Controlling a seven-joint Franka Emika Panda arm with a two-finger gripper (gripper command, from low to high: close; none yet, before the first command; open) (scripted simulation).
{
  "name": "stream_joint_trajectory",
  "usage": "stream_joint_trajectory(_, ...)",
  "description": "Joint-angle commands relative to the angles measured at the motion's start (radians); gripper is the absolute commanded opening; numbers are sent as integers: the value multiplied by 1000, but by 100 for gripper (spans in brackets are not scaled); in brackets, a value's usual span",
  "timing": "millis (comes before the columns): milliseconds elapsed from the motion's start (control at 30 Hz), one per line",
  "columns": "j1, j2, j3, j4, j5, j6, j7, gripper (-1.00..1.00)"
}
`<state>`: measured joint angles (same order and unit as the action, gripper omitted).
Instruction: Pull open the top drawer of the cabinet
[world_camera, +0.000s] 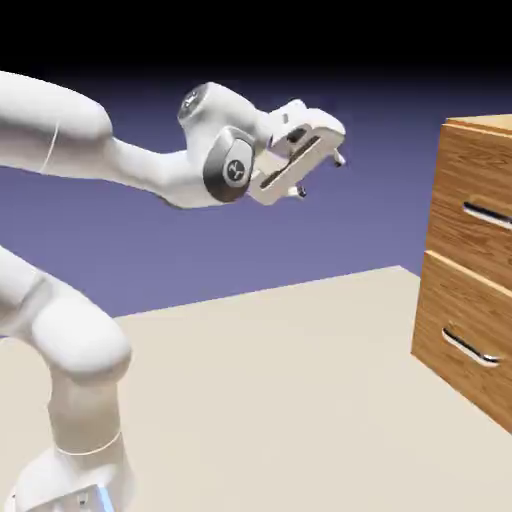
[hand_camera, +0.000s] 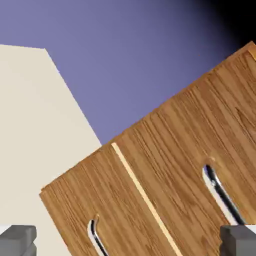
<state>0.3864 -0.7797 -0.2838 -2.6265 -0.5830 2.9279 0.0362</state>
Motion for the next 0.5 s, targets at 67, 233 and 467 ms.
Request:
stream_joint_trajectory(67,69,-39,-53,34,-108,-20,-131,0)
stream_joint_trajectory(233,185,-104,-140,91,-288,-54,-348,0)
stream_joint_trajectory(467,347,-194,-263,170,-540,-101,-652,0)
